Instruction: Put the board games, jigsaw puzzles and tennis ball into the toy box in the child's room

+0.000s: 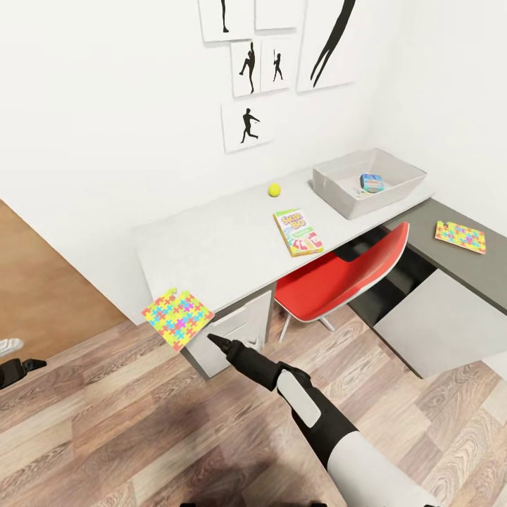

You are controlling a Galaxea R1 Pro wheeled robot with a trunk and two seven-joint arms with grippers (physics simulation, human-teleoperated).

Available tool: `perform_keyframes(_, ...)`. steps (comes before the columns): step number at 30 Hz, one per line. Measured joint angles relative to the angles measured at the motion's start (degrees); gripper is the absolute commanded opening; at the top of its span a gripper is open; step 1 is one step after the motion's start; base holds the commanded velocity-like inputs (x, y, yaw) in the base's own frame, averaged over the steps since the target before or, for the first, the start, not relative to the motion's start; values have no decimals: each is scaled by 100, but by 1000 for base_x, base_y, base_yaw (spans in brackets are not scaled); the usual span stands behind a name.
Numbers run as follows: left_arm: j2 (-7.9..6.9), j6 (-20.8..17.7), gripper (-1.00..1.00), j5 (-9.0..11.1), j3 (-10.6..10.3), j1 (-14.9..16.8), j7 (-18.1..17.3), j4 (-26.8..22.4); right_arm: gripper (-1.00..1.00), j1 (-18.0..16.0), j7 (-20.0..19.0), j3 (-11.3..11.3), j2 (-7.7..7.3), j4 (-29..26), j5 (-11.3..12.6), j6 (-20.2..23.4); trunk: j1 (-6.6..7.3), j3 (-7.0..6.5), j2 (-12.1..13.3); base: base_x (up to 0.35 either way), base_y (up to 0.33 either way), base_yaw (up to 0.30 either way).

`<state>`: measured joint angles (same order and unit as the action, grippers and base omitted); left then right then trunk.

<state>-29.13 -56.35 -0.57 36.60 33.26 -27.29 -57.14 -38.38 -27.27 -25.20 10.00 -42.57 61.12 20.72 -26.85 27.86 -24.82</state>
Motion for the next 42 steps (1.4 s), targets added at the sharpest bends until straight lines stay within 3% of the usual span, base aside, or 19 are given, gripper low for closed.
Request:
perform_keyframes(17,4,-9,100,28,1,0,-15,2,100,22,3,9,0,1,-35,-21,0,0,0,0,22,0)
perform_keyframes(22,30,-8,100,20,-5,0,-72,96,100,22,5,9,0,69,-32,-218,0,0,0,0,44,0)
perform_keyframes(32,59,96,100,-20,-352,0,-153,646,100,24,-1,8,0,123,-31,-461,0,0,0,0,5,0)
perform_keyframes(39,64,327,100,19,-418,0,-182,1316,100,21,-2,5,0,119,-39,-464,0,0,0,0,0,0)
perform_keyframes(42,130,369,100,30,-419,0,-273,1466,100,19,2,1,0,114,-40,-455,0,0,0,0,0,0)
